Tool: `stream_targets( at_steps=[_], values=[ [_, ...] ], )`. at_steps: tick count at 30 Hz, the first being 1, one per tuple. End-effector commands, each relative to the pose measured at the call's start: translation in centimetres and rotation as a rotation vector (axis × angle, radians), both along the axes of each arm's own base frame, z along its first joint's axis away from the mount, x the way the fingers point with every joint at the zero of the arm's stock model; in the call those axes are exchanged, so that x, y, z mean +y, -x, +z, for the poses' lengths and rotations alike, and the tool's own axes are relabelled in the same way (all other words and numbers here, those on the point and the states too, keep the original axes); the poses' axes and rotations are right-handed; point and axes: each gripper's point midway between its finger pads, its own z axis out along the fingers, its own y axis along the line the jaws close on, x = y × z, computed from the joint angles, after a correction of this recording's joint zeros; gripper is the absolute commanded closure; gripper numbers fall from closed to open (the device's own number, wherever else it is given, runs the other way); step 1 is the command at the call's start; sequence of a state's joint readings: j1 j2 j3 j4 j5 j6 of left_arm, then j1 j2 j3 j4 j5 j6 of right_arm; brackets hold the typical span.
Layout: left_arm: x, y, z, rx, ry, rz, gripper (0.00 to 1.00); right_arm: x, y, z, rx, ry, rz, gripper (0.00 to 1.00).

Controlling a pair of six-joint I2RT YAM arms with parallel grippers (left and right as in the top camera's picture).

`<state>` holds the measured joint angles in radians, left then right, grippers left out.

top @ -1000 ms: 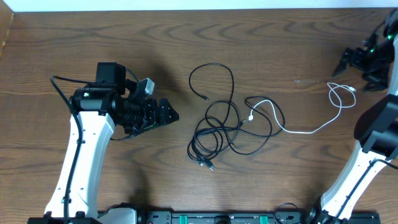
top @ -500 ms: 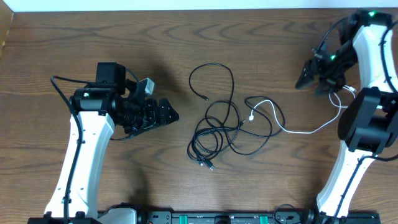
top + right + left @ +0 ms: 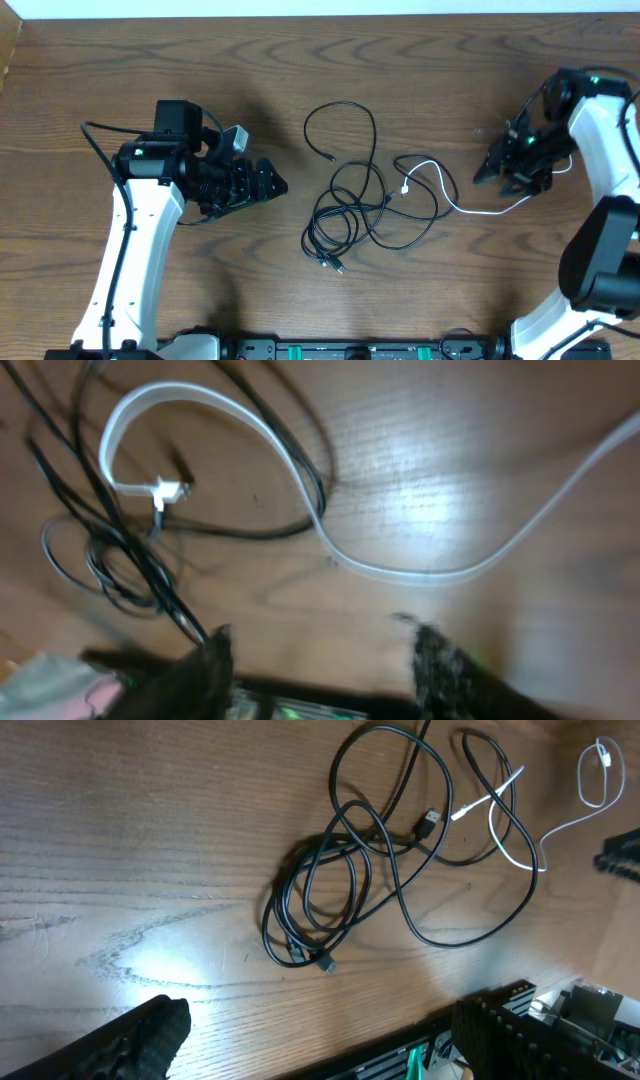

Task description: Untangle cables

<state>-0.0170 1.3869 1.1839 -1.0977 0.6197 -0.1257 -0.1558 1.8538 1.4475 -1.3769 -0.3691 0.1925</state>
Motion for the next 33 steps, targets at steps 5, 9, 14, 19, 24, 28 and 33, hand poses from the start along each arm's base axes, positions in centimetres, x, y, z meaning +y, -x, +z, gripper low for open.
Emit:
stream_targets(
  at_steps=[5, 9, 14, 19, 24, 28, 33],
  values=[
    [0.1, 0.1, -0.3, -0.002, -0.015, -0.018, 0.11, 1.7, 2.2, -5.5, 0.163, 0.045, -0.338, 0.57],
    [0.1, 0.1, -0.3, -0.002, -0.015, -0.018, 0.11, 1.6, 1.6, -7.7, 0.132, 0.054, -0.423, 0.56],
    [0.1, 0.1, -0.4, -0.001, -0.015, -0.018, 0.11, 1.6, 0.8, -8.8, 0.106, 0.054, -0.495, 0.55],
    [0.1, 0.1, -0.4, -0.001, -0.015, -0.018, 0.11, 1.9, 1.4, -8.6, 0.145, 0.038, -0.515, 0.56],
    [0.1, 0.1, -0.4, -0.001, -0.015, -0.018, 0.11, 1.6, 2.3, -8.5, 0.201, 0.058, -0.562, 0.59],
    [0.1, 0.1, -0.4, -0.001, -0.015, -0.018, 0.11, 1.3, 2.9, -8.6, 0.239, 0.094, -0.603, 0.7],
    [0.1, 0.1, -0.4, -0.002, -0.015, -0.018, 0.11, 0.8, 2.4, -8.9, 0.202, 0.12, -0.599, 0.98]
  ],
)
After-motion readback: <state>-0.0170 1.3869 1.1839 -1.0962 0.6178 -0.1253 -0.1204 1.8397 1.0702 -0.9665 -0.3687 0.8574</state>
